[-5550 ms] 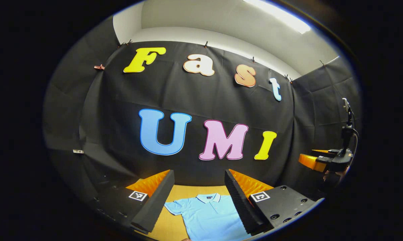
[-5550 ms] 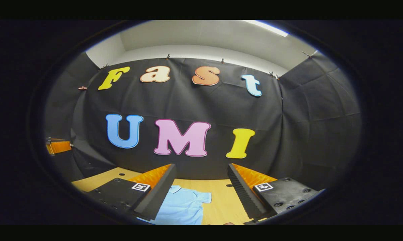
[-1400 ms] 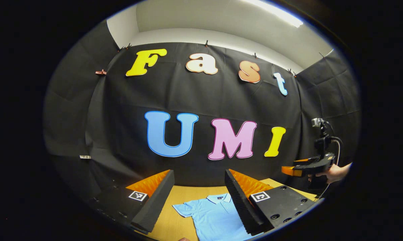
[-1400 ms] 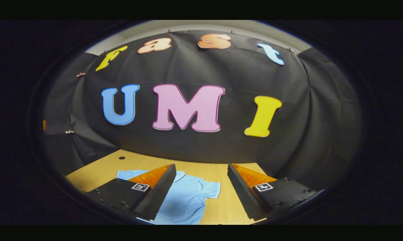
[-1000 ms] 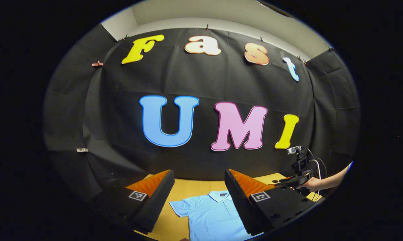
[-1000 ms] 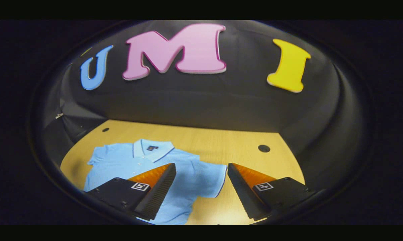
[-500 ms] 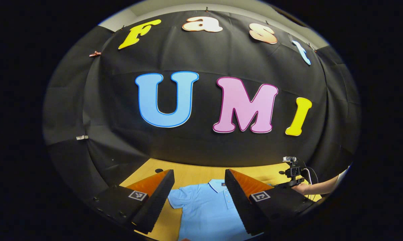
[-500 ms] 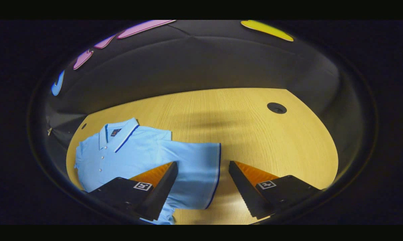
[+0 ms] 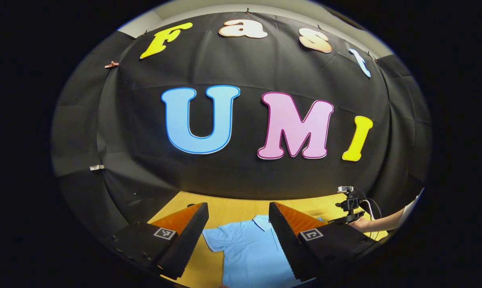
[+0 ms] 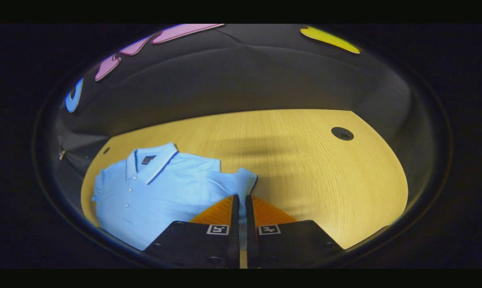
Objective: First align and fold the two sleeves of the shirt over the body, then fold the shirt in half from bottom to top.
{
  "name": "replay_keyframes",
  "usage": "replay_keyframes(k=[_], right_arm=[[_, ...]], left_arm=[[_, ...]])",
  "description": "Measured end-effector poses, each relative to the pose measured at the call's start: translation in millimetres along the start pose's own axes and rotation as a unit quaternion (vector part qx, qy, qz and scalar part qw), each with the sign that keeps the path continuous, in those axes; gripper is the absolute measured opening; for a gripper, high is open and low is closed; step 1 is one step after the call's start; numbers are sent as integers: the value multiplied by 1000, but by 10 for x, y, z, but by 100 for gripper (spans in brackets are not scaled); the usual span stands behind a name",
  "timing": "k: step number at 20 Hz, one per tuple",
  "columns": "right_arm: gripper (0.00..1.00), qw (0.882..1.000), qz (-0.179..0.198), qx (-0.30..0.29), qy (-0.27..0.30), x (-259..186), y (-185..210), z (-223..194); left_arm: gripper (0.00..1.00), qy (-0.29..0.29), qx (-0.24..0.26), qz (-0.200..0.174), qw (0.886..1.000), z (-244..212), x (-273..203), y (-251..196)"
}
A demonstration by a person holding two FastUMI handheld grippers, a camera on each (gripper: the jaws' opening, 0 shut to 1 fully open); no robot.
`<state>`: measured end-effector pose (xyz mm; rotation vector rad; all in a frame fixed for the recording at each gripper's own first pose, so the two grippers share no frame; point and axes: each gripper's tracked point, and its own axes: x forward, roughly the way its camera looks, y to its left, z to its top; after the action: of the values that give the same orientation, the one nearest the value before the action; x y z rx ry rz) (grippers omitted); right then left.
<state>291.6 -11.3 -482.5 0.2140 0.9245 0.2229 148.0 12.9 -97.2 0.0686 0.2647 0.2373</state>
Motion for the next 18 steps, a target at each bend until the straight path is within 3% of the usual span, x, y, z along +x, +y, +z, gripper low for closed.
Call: replay_keyframes(k=[4,5,6,7,8,9,10,11,12,13,14,16,17,18], right_arm=[[11,996,84,-5,5,-196,638,-24],[11,996,70,-42,28,-140,647,-216],[5,996,63,-50,51,-100,658,-344],[15,995,67,-39,66,-100,709,-433],[17,995,69,-33,69,-83,736,-468],[37,995,66,-30,67,-71,724,-459],[28,995,72,-24,63,-113,771,-443],[42,995,75,-20,57,-171,794,-383],[74,996,75,-17,46,-208,796,-346],[73,996,79,-14,33,-331,802,-241],[90,997,80,-9,21,-421,812,-180],[91,996,88,1,0,-718,804,-67],[83,996,93,2,-12,-877,789,-19],[92,995,93,1,-23,-1034,752,29]], left_arm=[[96,10,-22,12,1000,-139,-12,199],[97,16,-32,14,999,-207,-6,250],[96,27,-42,16,999,-285,0,315],[96,31,-45,17,998,-323,-4,348],[97,32,-46,20,998,-358,-12,394],[97,33,-43,20,998,-379,-3,426],[97,38,-38,17,998,-436,33,452],[97,46,-37,12,998,-514,82,472],[97,60,-39,7,997,-630,150,500],[96,77,-43,0,996,-748,227,526],[96,94,-47,-2,994,-867,326,553],[97,128,-58,-3,990,-1096,550,583],[97,143,-62,-1,988,-1208,690,604],[97,156,-63,0,986,-1337,845,633]])
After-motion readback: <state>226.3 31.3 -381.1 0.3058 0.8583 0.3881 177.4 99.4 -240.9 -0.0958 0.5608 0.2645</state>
